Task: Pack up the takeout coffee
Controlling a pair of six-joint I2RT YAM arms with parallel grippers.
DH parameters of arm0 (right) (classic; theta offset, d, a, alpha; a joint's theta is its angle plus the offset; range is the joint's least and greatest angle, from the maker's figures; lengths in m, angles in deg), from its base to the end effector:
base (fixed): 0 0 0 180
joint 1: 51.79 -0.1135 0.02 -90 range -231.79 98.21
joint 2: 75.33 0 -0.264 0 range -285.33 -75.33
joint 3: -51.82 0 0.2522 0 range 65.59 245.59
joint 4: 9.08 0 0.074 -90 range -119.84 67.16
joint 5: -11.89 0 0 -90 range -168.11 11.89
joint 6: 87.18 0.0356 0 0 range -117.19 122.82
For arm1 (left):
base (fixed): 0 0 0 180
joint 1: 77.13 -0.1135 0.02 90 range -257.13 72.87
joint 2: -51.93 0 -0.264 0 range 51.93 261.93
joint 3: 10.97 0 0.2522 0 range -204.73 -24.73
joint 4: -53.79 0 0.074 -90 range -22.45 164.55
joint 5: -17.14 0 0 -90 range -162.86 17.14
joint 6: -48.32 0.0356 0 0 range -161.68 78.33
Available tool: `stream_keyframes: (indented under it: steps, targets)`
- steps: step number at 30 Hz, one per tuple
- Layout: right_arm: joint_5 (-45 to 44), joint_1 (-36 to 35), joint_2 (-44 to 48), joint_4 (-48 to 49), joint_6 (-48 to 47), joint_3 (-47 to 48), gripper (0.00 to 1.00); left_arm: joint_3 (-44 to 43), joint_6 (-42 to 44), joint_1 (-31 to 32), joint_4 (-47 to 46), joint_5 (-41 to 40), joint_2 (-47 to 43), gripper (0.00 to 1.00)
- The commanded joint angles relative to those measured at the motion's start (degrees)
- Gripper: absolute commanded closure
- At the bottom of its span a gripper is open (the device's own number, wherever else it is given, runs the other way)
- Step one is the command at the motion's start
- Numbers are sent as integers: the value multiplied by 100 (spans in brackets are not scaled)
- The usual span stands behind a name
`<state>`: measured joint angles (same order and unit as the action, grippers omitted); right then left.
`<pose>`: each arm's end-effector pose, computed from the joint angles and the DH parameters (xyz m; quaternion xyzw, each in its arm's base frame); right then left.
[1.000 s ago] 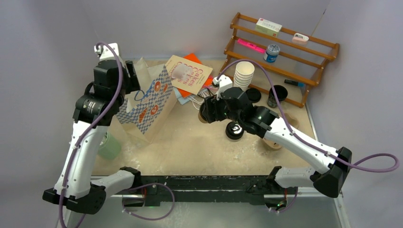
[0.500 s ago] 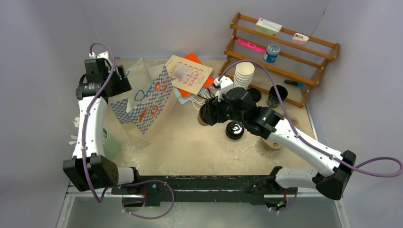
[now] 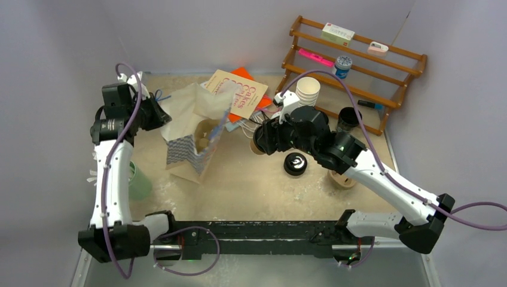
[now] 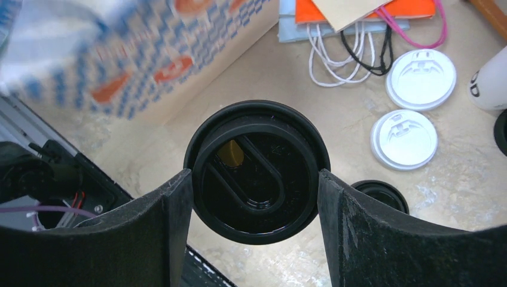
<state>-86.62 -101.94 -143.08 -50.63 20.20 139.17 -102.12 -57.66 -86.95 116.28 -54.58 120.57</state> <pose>0.1700 0.1954 0.4016 -0.1933 0.8047 0.2590 0.4981 0.2378 0.0298 0.3867 -0.1343 0.8871 -0.1662 0.4091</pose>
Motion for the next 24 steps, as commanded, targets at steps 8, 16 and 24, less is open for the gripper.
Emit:
stream_keyframes:
  steps: [8,16,24]
  targets:
    - [-1214,-4,182,-411,223,484,51,963,-2183,1565,-790,817,-1499,100]
    - [-1973,99,104,-869,263,780,51,1999,-3581,1878,-1871,773,-2337,98]
    - [-1997,220,38,-778,321,657,52,2450,-3943,2867,-2286,10,-2503,93]
